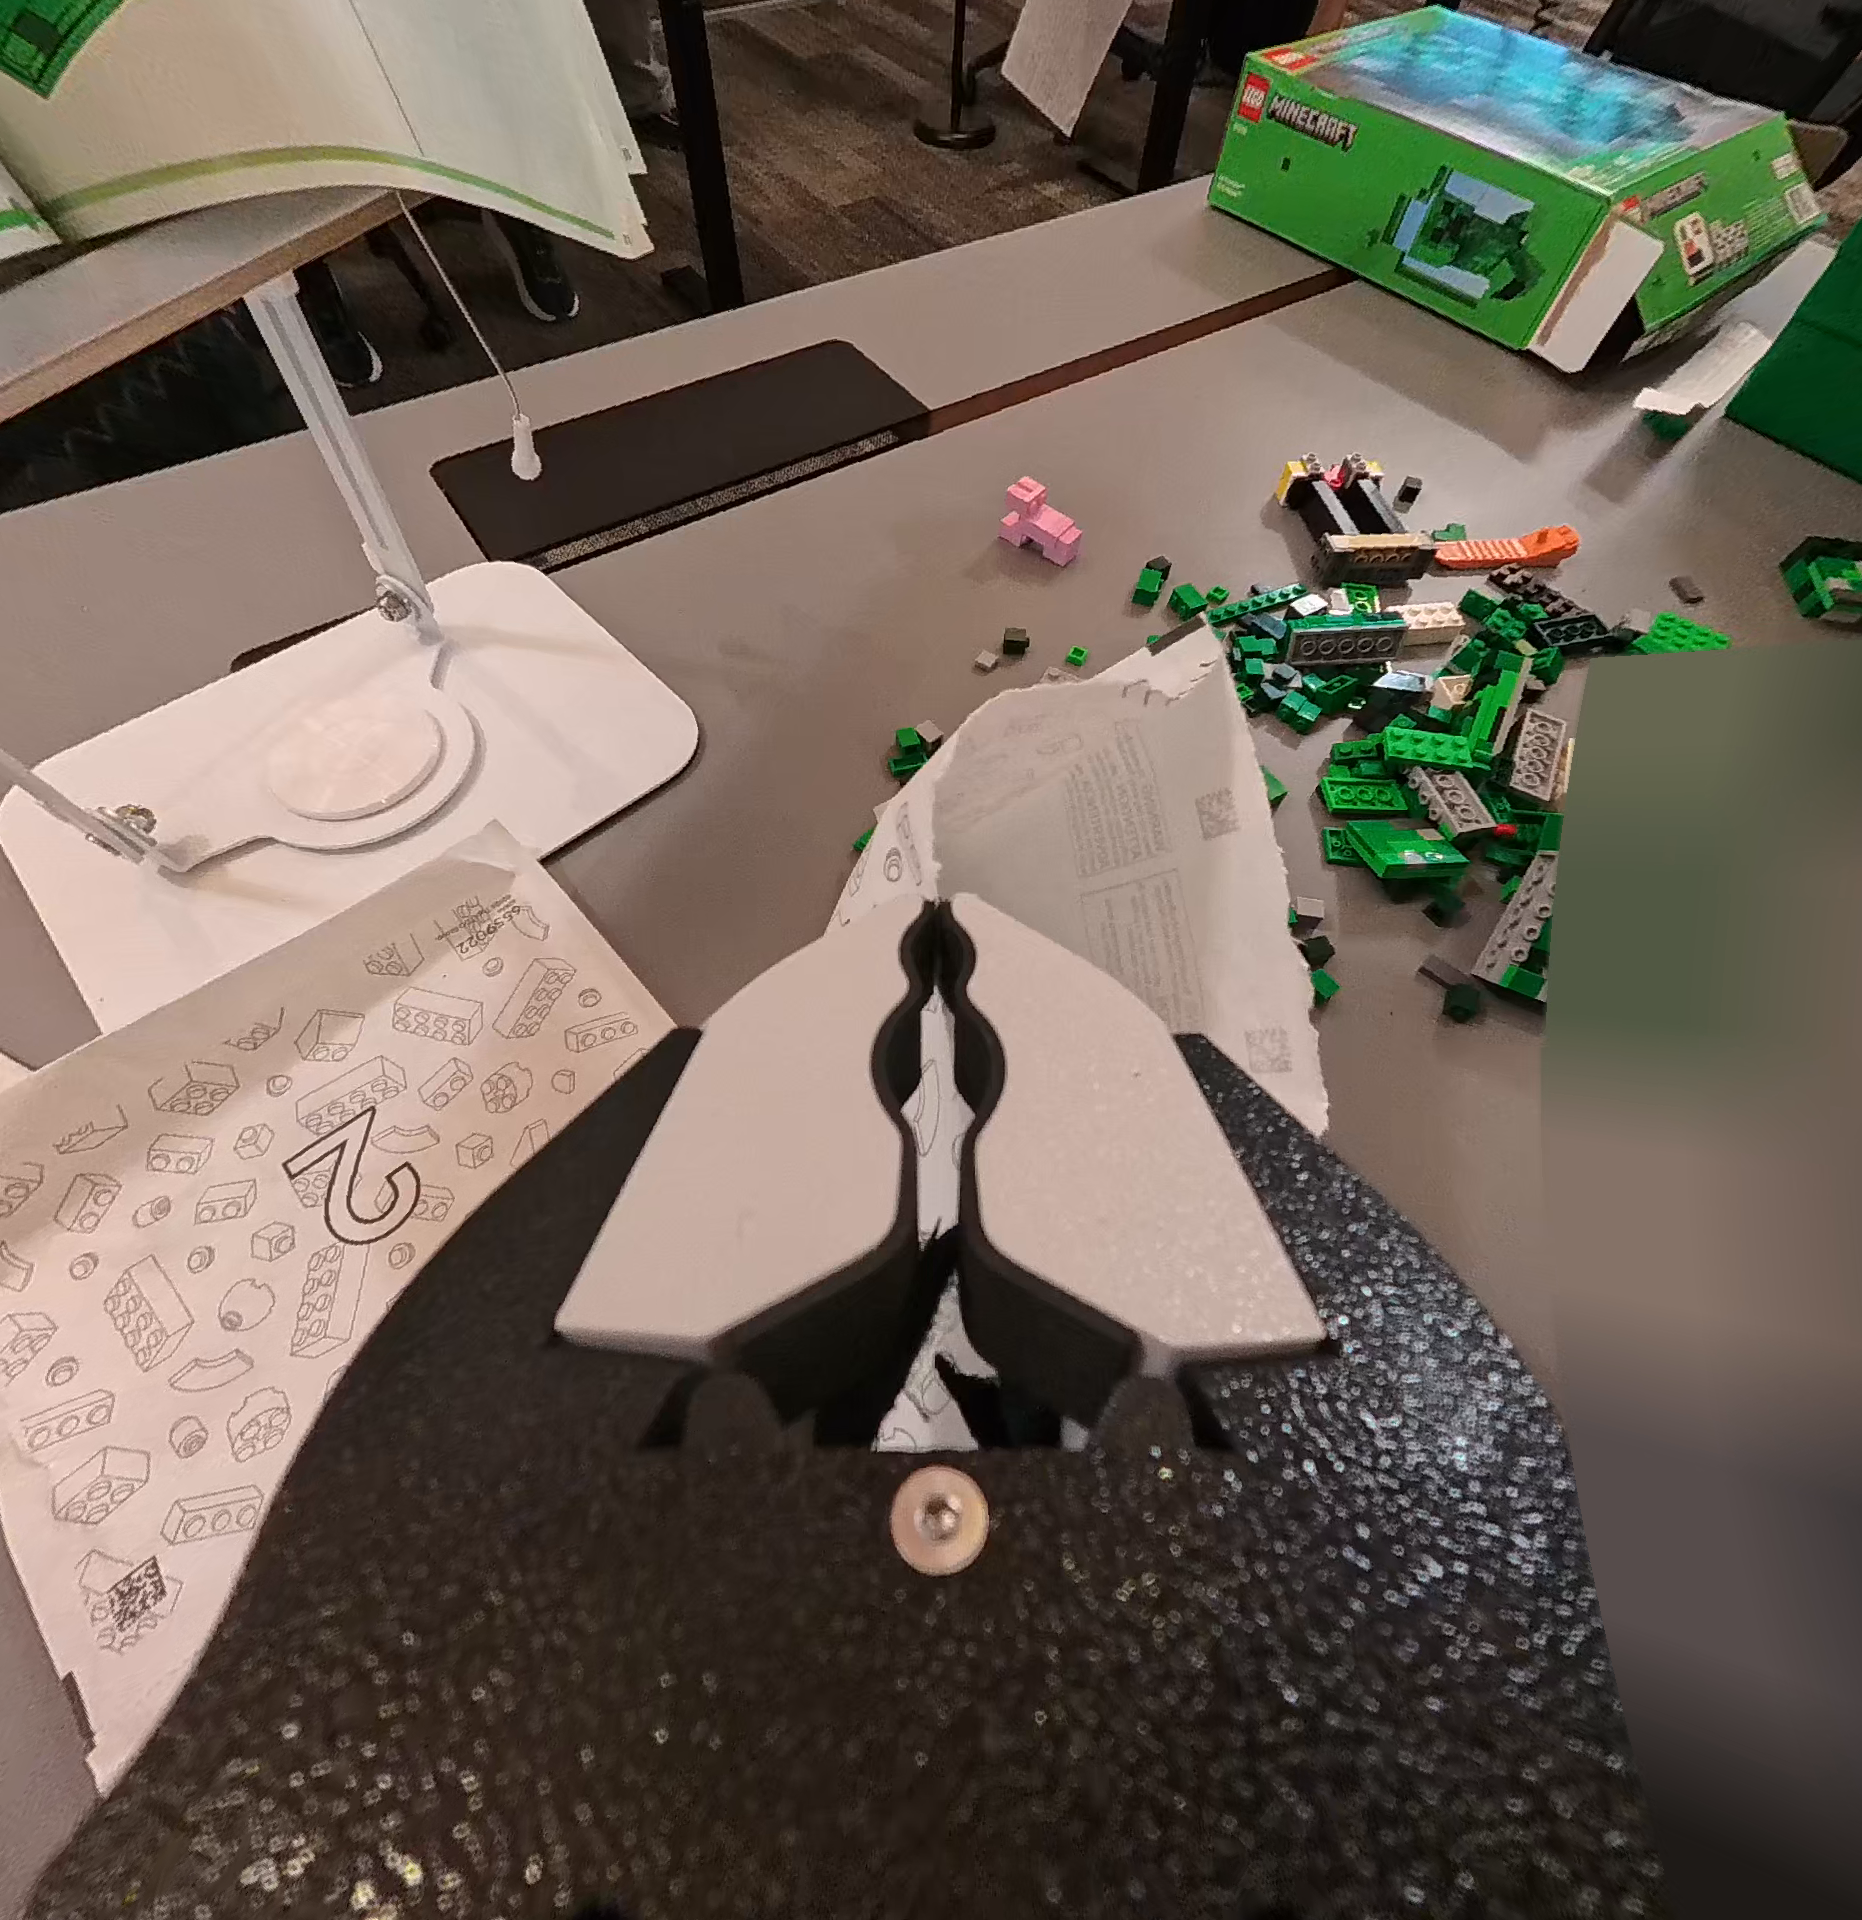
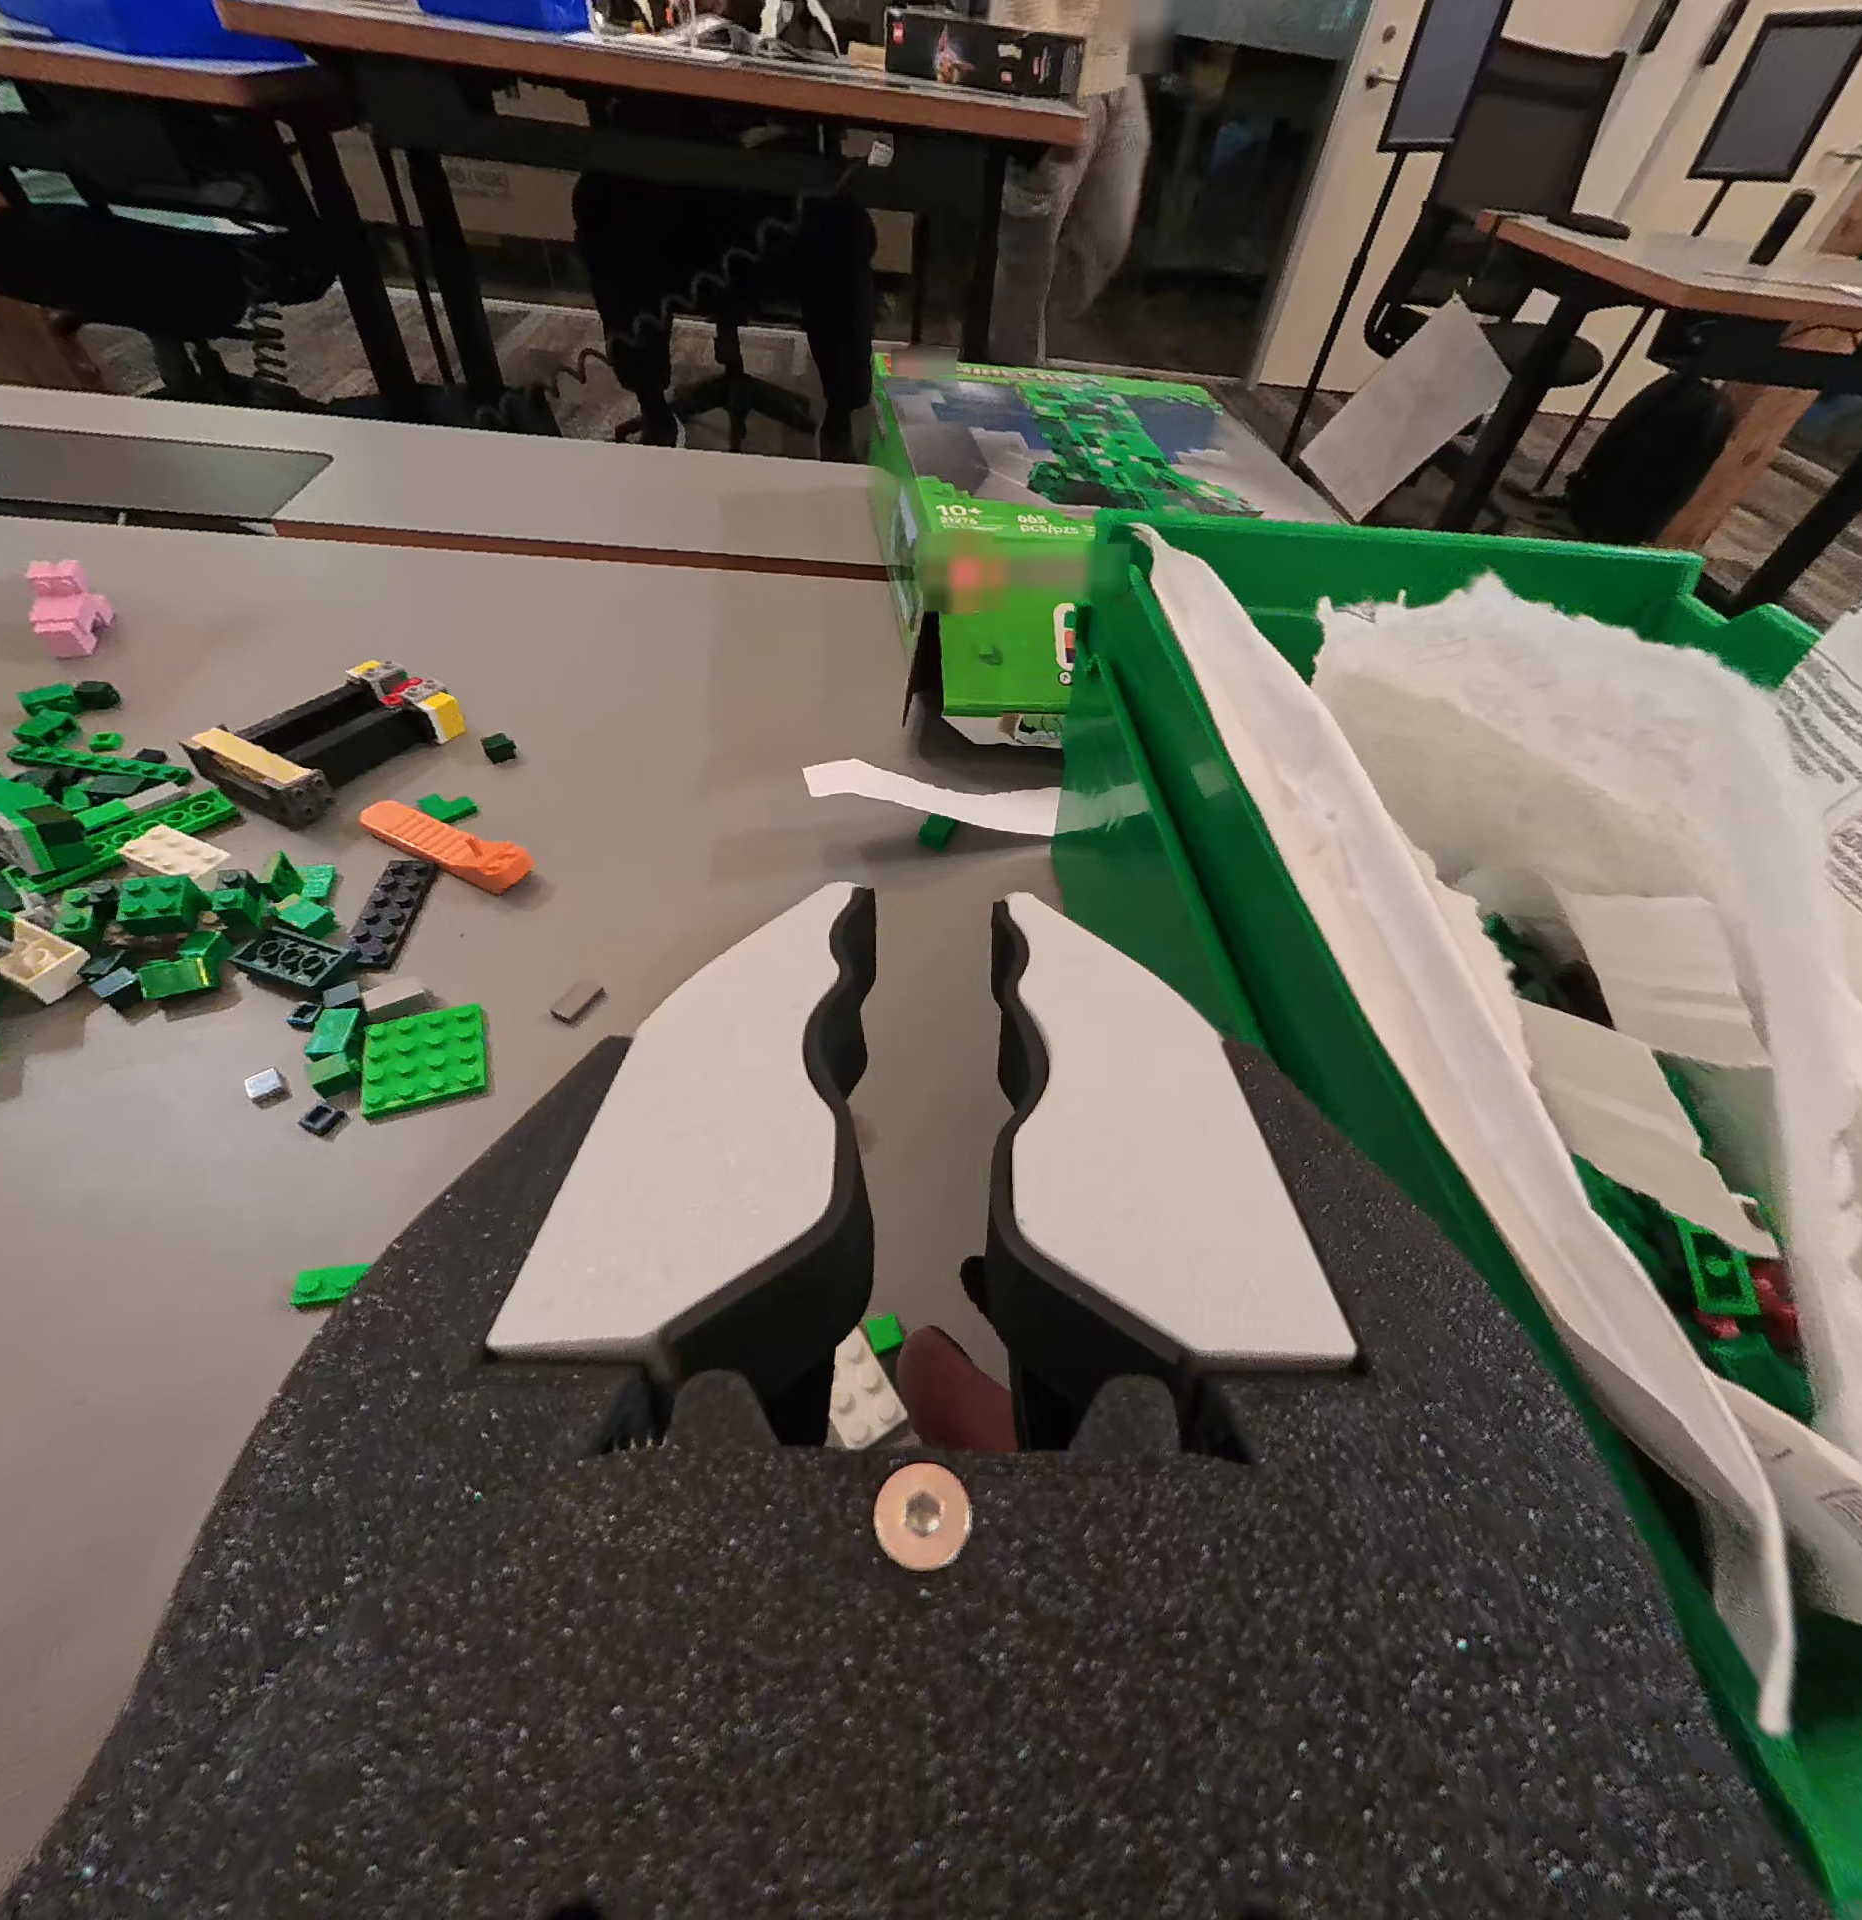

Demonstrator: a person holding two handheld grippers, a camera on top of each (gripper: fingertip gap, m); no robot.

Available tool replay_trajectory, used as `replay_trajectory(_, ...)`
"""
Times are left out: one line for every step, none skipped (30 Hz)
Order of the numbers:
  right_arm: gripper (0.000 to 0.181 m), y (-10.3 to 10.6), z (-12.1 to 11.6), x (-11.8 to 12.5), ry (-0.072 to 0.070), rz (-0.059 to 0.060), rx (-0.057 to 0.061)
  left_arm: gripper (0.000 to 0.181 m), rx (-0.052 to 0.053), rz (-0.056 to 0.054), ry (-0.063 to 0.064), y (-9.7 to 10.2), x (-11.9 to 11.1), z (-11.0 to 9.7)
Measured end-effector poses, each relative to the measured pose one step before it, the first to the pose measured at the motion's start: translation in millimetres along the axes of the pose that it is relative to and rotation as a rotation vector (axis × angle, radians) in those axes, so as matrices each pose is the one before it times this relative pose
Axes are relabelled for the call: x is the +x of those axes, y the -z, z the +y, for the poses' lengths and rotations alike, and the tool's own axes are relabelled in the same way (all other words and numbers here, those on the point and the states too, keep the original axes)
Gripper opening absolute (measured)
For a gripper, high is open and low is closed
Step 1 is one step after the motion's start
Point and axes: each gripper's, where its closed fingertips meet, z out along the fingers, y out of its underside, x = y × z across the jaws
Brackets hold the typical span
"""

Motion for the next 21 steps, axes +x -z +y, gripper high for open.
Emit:
replay_trajectory(0.021, -0.64, -0.25, -1.91, 0.0039, -0.0063, -0.0008, 0.0, 0.0003, 0.0005, 0.0004, -0.07, 0.01, -0.07)
replay_trajectory(0.021, -0.57, -0.01, -2.04, 0.0049, -0.0061, -0.0021, 0.0, 0.0, -0.0002, 0.0001, 0.07, -0.07, 0.03)
replay_trajectory(0.021, -0.62, 0.43, -2.03, 0.0051, -0.0065, -0.0034, 0.0, -0.0002, 0.0002, -0.0002, 0.02, 0.01, 0.03)
replay_trajectory(0.017, -0.6, 0.63, -2.86, 0.0053, -0.0118, -0.0055, 0.0, -0.0002, -0.0004, -0.0005, 0.06, 0.0, 0.05)
replay_trajectory(0.012, -0.73, 0.83, -3.66, 0.0059, -0.0179, -0.0059, 0.0, 0.0, -0.0008, -0.0006, 0.14, 0.02, -0.03)
replay_trajectory(0.007, -0.7, 0.79, -3.87, 0.0058, -0.0185, -0.0047, 0.0, -0.0002, 0.0001, -0.0001, 0.09, -0.05, 0.06)
replay_trajectory(0.0, -0.54, 0.88, -4.21, 0.0069, -0.0223, -0.005, 0.0, -0.0001, 0.0001, 0.0002, 0.01, 0.03, 0.02)
replay_trajectory(0.0, -0.4, 0.47, -5.1, 0.0058, -0.0297, -0.0026, 0.0, 0.0002, -0.0011, -0.0001, 0.11, -0.2, -0.07)
replay_trajectory(0.0, -0.7, -0.01, -3.8, -0.0019, -0.0205, 0.0007, 0.0, 0.0001, -0.0003, 0.0002, 0.11, 0.01, 0.05)
replay_trajectory(0.0, -0.86, 0.01, -2.08, -0.0051, -0.0086, 0.0005, 0.0, 0.0, 0.0006, 0.0003, 0.03, -0.03, 0.01)
replay_trajectory(0.0, -0.76, 0.34, -1.25, -0.0012, -0.0038, -0.0003, 0.0, 0.0, 0.0004, 0.0002, 0.0, 0.07, 0.0)
replay_trajectory(0.0, -0.81, 0.49, -0.85, 0.0019, -0.0014, -0.0009, 0.0, 0.0002, 0.0002, 0.0002, -0.06, 0.03, 0.07)
replay_trajectory(0.0, -0.9, 0.68, -0.97, 0.0024, -0.0013, -0.0022, 0.0, -0.0005, 0.0004, -0.0001, 0.04, 0.05, 0.07)
replay_trajectory(0.001, -1.05, 0.94, -1.36, 0.0023, -0.0036, -0.0044, 0.0, -0.0001, -0.0003, -0.0005, 0.03, 0.07, -0.09)
replay_trajectory(0.003, -1.12, 1.26, -1.41, 0.0024, -0.0042, -0.0067, 0.0, -0.0003, -0.0004, -0.0007, 0.0, 0.04, 0.03)
replay_trajectory(0.004, -1.11, 1.37, -1.42, 0.0035, -0.004, -0.0079, 0.0, -0.0002, 0.0, -0.0002, 0.02, -0.01, 0.03)
replay_trajectory(0.005, -1.1, 1.27, -1.41, 0.0046, -0.0031, -0.0072, 0.0, 0.0, 0.0, 0.0, 0.0, 0.01, 0.0)
replay_trajectory(0.005, -1.08, 0.81, -1.42, 0.0048, -0.0029, -0.005, 0.0, -0.0001, 0.0, 0.0001, 0.01, 0.01, 0.01)
replay_trajectory(0.006, -0.97, 0.55, -1.78, 0.0039, -0.005, -0.0032, 0.0, -0.0002, 0.0005, -0.0001, 0.09, 0.0, 0.07)
replay_trajectory(0.006, -1.04, 0.27, -2.24, 0.0028, -0.0081, -0.0018, 0.0, 0.0, 0.0, -0.0001, 0.1, 0.08, -0.06)
replay_trajectory(0.007, -1.06, -0.52, -3.62, 0.0034, -0.015, 0.0031, 0.0, 0.0, -0.0004, -0.0002, 0.12, -0.03, 0.07)
